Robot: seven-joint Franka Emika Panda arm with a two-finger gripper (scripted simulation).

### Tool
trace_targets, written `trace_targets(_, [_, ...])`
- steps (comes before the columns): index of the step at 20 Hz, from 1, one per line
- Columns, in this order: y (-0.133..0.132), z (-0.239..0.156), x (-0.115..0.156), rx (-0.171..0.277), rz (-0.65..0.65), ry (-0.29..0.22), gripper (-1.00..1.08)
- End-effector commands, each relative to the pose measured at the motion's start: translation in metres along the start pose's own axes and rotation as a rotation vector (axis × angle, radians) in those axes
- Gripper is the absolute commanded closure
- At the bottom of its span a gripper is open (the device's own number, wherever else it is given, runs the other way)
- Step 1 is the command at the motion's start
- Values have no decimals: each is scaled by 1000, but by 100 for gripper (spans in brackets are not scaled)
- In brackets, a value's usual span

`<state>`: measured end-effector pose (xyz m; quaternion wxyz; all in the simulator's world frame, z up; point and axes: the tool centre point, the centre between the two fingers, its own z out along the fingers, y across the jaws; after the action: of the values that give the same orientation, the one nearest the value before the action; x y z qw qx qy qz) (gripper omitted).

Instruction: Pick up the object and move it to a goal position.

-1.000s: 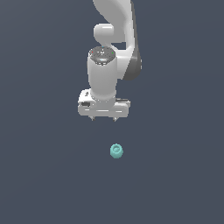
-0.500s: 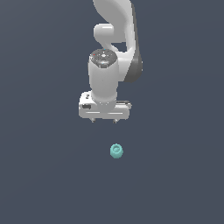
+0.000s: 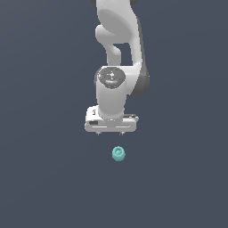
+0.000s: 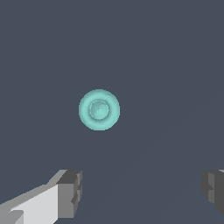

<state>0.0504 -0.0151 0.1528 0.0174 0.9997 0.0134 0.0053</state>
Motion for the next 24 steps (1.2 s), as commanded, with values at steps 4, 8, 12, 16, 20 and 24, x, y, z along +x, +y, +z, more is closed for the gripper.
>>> trace_targets(4, [-17, 27, 25, 13, -32, -4, -92])
trace_targets(8, [-27, 43, 37, 23, -48, -7, -92])
trace_targets(12, [-34, 54, 45, 30, -59, -8, -92])
trace_targets(16, [-37, 61, 49, 34, -65, -9, -92])
trace_targets(20, [-38, 62, 49, 35, -66, -10, -92])
trace_targets(24, [-38, 69, 49, 35, -66, -10, -92])
